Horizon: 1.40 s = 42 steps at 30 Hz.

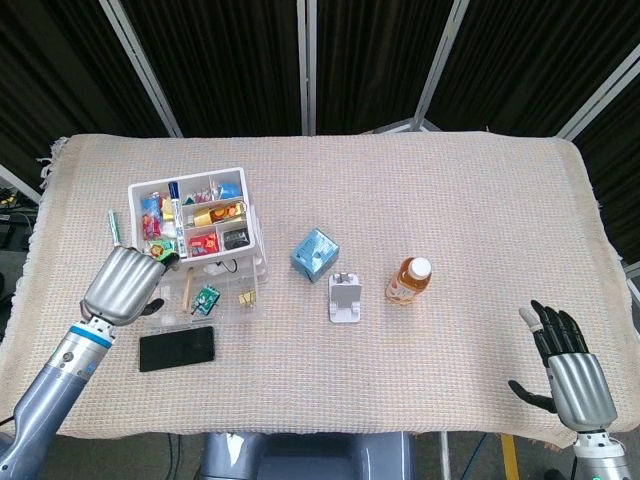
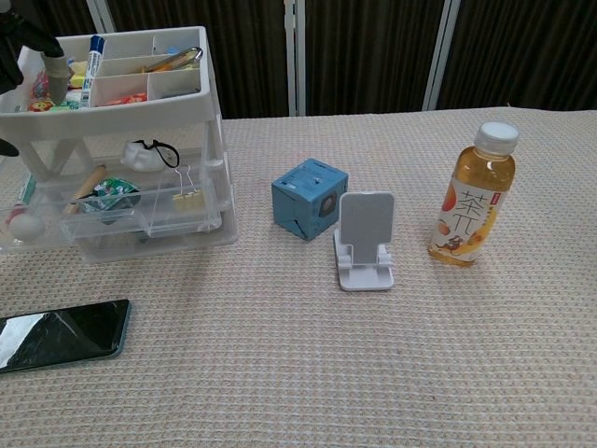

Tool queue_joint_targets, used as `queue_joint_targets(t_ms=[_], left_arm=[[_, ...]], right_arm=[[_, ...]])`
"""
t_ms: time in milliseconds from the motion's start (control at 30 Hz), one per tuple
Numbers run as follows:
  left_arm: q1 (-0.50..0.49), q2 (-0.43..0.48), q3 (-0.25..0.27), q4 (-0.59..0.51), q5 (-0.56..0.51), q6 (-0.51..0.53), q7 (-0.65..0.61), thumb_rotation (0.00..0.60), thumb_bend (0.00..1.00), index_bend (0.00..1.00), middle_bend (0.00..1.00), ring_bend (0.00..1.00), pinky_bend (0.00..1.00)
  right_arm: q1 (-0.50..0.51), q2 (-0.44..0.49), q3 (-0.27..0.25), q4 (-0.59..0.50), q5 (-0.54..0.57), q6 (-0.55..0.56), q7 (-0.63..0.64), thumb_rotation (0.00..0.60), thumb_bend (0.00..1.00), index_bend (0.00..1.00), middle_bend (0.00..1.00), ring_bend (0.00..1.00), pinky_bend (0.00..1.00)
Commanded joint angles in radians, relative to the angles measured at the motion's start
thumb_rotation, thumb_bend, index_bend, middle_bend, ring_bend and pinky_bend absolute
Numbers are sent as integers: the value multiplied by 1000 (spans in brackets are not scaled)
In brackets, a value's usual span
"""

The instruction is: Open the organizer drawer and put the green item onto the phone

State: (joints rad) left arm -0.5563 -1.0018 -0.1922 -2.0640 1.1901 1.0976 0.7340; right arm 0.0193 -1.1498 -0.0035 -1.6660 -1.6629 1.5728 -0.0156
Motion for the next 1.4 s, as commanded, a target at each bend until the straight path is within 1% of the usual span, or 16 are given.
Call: queue_joint_targets(t_ms=[33, 100, 267, 500, 633, 767, 1000, 1233, 1400], left_arm=[[-44, -24, -2, 24, 1, -20, 50, 600, 17, 455, 899, 836, 699], [-58, -31, 3, 31, 2, -29, 61, 600, 1, 460, 910, 844, 710], [-88, -50, 27, 46, 10, -59, 73, 600, 0, 467, 923, 859, 724], [-116, -49, 58, 47, 38, -100, 79, 600, 0, 471, 923, 859, 724], [-126, -33, 83, 52, 55, -115, 101, 600, 0, 430, 924, 859, 724], [-135, -34, 96, 67, 50, -121, 110, 600, 0, 404, 923, 859, 724], [-157, -52, 102, 80, 19, -129, 126, 600, 0, 401, 923, 859, 724], [-184, -90, 121, 88, -27, -138, 192, 600, 0, 396, 923, 859, 724], [-197, -101, 132, 79, -45, -130, 221, 600, 0, 381, 924, 859, 724]], right_arm=[[-1, 2, 1, -1, -1, 3, 4, 600, 15, 0, 0, 0, 0], [-2, 4, 2, -1, -1, 7, 8, 600, 16, 0, 0, 0, 0], [-3, 6, 2, -1, -3, 11, 13, 600, 16, 0, 0, 0, 0], [-3, 6, 4, -1, -3, 14, 13, 600, 15, 0, 0, 0, 0], [-5, 9, 6, -2, -1, 18, 22, 600, 15, 0, 0, 0, 0], [-4, 8, 6, -2, -4, 18, 20, 600, 16, 0, 0, 0, 0], [-3, 4, 8, 0, -1, 16, 15, 600, 16, 0, 0, 0, 0], [-4, 5, 10, -1, 0, 20, 22, 600, 16, 0, 0, 0, 0], [-4, 8, 11, -2, 1, 22, 30, 600, 16, 0, 0, 0, 0]])
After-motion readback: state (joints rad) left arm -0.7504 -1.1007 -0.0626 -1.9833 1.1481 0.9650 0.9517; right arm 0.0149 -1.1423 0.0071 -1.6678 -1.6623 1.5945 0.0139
